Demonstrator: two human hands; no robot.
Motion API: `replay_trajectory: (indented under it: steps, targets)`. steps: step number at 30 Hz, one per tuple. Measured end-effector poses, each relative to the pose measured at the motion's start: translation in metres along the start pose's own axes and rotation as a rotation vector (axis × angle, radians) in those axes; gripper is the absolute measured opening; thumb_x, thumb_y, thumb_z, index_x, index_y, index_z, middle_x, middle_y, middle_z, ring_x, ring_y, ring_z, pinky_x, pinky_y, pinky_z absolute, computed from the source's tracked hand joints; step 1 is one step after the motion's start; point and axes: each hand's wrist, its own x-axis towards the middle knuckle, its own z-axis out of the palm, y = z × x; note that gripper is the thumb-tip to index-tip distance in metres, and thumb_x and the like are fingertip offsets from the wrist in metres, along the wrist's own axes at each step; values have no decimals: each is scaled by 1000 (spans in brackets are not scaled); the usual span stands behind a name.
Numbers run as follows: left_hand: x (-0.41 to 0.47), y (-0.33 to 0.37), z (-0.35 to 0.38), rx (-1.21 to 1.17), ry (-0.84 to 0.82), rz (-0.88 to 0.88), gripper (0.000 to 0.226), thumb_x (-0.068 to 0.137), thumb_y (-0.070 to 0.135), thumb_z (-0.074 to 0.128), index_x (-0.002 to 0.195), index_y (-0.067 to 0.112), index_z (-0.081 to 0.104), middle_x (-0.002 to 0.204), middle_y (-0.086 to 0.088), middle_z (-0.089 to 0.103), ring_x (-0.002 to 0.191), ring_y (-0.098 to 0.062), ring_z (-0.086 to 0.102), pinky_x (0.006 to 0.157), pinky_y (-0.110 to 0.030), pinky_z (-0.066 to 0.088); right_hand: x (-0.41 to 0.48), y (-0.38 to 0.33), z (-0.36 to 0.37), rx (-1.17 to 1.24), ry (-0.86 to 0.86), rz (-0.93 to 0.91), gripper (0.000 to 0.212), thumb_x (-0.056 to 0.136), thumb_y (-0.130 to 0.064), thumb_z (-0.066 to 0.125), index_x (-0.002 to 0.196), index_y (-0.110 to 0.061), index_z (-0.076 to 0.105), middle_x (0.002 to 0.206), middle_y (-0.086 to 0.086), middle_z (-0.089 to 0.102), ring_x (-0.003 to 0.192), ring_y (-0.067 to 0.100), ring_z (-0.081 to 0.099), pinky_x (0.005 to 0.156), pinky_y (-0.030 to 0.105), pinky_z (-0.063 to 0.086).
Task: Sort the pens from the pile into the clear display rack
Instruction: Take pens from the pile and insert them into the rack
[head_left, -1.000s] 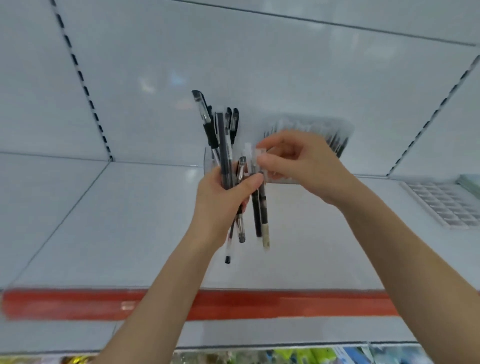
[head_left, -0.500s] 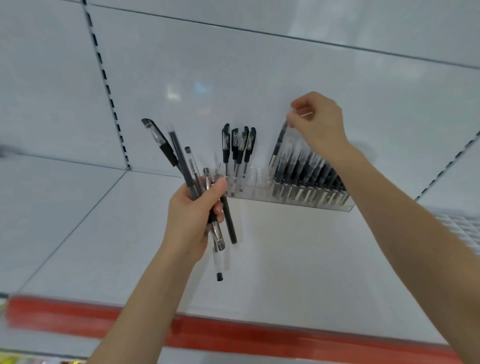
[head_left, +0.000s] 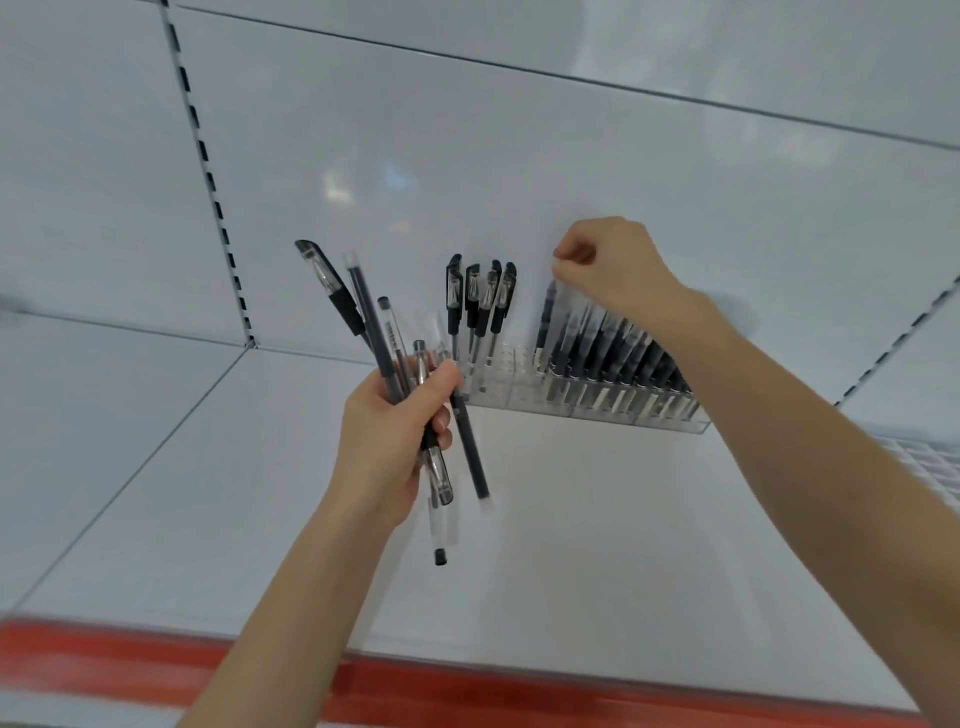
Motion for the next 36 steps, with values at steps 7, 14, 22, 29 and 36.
replay_trajectory:
  steps: [7,14,22,29,36]
  targets:
    - [-3,-1,4,0,-21,-6,3,85,8,62,86,8,59,73,-6,61,43,-6,41,41,-18,37,8,-1,-5,-15,-64,49,14,80,-9,56,91,-6,63,93,4,59,84,16,54,79,28,46]
    - [-6,-2,3,19,-31,-2,6,84,9,62,89,9,59,66,1,67,43,-7,42,41,-18,38,8,-1,-5,-101,-159,60,13,80,-11,57,91,-8,63,94,1,60,91,21,57,86,37,49]
    - [-10,-2,4,7,-66,12,6,85,9,60,91,8,60,70,-2,70,43,-7,40,41,-18,37,-15,-25,-14,-135,-40,21,24,91,-29,49,105,-16,65,109,-1,65,102,17,58,91,34,46]
    - [-14,-6,18,60,-166,8,9,85,10,61,93,10,61,74,-7,69,42,-7,41,43,-19,38,-89,-59,-8,551,-205,104,14,81,-29,67,93,-21,68,83,-11,70,79,0,66,79,18,53]
    - [-12,-7,15,23,-51,1,7,91,18,54,92,11,52,75,-3,59,43,-6,45,43,-20,39,-57,-24,-33,642,212,210,18,85,-11,62,103,-13,60,85,4,69,70,13,68,69,23,57]
